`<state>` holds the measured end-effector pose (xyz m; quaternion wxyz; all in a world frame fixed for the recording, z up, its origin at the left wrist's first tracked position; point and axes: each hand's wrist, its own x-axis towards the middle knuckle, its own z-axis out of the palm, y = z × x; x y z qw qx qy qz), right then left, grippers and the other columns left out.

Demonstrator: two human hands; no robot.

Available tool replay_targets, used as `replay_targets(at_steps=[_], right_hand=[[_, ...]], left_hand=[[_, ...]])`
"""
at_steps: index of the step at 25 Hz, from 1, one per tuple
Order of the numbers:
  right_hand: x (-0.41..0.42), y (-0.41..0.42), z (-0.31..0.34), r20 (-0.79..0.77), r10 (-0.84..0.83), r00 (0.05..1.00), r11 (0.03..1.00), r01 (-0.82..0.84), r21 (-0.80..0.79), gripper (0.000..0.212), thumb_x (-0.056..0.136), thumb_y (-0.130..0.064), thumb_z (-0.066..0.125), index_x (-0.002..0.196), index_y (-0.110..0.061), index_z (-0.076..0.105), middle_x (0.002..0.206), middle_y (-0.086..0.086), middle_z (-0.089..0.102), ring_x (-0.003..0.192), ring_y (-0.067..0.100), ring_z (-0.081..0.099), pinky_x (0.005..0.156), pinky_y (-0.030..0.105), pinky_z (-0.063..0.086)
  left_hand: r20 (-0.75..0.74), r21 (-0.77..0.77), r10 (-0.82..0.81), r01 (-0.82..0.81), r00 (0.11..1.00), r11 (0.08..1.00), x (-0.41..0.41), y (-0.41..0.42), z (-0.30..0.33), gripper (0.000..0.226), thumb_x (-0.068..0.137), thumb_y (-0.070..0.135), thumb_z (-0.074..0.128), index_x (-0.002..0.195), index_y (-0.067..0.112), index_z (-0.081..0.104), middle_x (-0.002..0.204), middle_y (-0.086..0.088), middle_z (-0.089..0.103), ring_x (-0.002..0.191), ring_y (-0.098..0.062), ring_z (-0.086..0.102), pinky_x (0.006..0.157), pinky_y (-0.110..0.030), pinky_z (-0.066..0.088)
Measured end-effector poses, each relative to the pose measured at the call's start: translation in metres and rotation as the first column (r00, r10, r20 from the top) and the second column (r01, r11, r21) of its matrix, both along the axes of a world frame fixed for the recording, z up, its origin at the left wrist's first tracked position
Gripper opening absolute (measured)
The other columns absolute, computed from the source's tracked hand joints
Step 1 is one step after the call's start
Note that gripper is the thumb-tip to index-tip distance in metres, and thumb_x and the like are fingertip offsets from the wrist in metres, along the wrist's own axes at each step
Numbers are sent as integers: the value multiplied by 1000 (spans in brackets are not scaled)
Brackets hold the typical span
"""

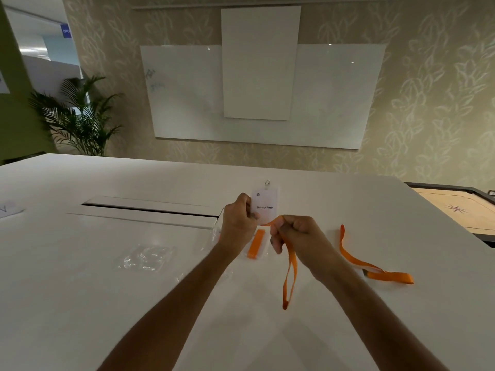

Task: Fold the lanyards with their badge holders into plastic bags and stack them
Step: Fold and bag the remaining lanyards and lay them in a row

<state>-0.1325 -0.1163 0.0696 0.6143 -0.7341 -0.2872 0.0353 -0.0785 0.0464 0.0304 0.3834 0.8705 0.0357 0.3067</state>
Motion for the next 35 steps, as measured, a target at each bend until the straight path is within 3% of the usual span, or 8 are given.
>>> replay_targets(at_steps=[9, 12, 17, 20, 23, 26, 28, 35], right_hand=[[-4, -7, 43, 101, 41, 994, 973, -63, 221, 33, 99, -4, 38, 82, -1, 65, 68, 11, 68, 62, 15, 56, 63, 23, 46], [-2, -9, 61, 121, -2, 993, 968, -28, 250, 32, 100, -8, 38, 85, -3, 66, 75, 10, 74, 63, 9, 61, 63, 20, 48], [13, -13, 85, 264, -86, 961, 982, 37, 184, 30, 100, -11, 39, 91, -10, 68, 86, 1, 77, 74, 11, 65, 67, 20, 47], [31, -13, 88, 306, -127, 943, 981, 73, 182, 28, 100, -11, 41, 95, -7, 68, 89, 0, 76, 85, 35, 66, 75, 35, 49], [50, -14, 88, 307, -166, 937, 975, 110, 194, 29, 100, -12, 41, 96, -6, 69, 90, 1, 76, 92, 40, 66, 84, 52, 50], [69, -17, 87, 282, -203, 938, 967, 147, 207, 29, 100, -11, 41, 94, -8, 69, 85, -5, 76, 79, 12, 71, 76, 28, 53], [82, -19, 85, 254, -243, 936, 956, 187, 225, 29, 100, -8, 41, 91, -9, 68, 79, -7, 76, 81, 8, 71, 71, 19, 51], [116, -34, 50, 121, -322, 939, 935, 295, 197, 29, 98, -5, 42, 84, -9, 67, 86, 11, 73, 83, 23, 71, 64, 28, 50]], left_hand=[[-56, 7, -6, 7, 998, 1000, -8, -3, -17, 18, 82, 12, 67, 86, 5, 51, 88, -10, 65, 81, -26, 64, 60, -16, 44], [-88, 23, -34, 36, 996, 999, -16, -9, -21, 22, 85, 19, 67, 95, 6, 54, 103, -7, 67, 91, -24, 66, 72, -17, 47], [-178, 67, -80, 94, 981, 993, -26, -13, -30, 31, 84, 28, 66, 107, 11, 54, 122, -2, 63, 104, -22, 65, 92, -33, 51], [-199, 58, -105, 119, 974, 991, -25, -12, -31, 28, 85, 24, 66, 107, 11, 55, 120, -2, 64, 103, -21, 64, 91, -32, 51], [-211, 31, -166, 176, 963, 984, -24, -14, -33, 24, 85, 20, 66, 103, 8, 56, 115, -4, 66, 100, -22, 65, 91, -31, 53], [-229, 38, -219, 234, 948, 972, -23, -16, -33, 23, 84, 18, 68, 102, 9, 57, 110, -5, 67, 95, -21, 65, 88, -31, 55], [-246, 36, -270, 287, 931, 957, -25, -18, -32, 22, 83, 16, 69, 100, 9, 57, 107, -6, 68, 94, -21, 65, 88, -32, 55], [-309, -153, -456, 430, 834, 890, -38, -24, -33, 27, 81, 8, 70, 105, 8, 58, 114, -6, 66, 103, -24, 64, 93, -36, 53]])
